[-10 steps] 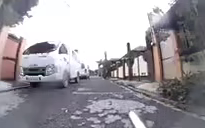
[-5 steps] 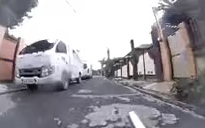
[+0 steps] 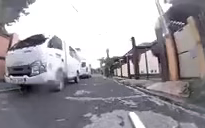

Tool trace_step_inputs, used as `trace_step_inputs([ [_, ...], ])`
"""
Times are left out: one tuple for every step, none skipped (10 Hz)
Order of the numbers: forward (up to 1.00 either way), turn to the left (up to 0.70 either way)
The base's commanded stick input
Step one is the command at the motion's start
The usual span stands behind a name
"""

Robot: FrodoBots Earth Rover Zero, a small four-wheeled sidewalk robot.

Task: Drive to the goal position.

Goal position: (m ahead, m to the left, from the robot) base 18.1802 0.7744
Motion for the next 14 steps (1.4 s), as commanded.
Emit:
trace_step_inputs([
  [0.85, -0.34],
  [0.85, -0.34],
  [0.85, -0.31],
  [0.85, -0.27],
  [0.85, -0.23],
  [0.85, -0.19],
  [0.85, -0.15],
  [0.85, -0.11],
  [0.85, -0.07],
  [0.85, -0.03],
  [0.85, 0.00],
  [0.85, 0.00],
  [0.85, 0.00],
  [0.85, 0.00],
])
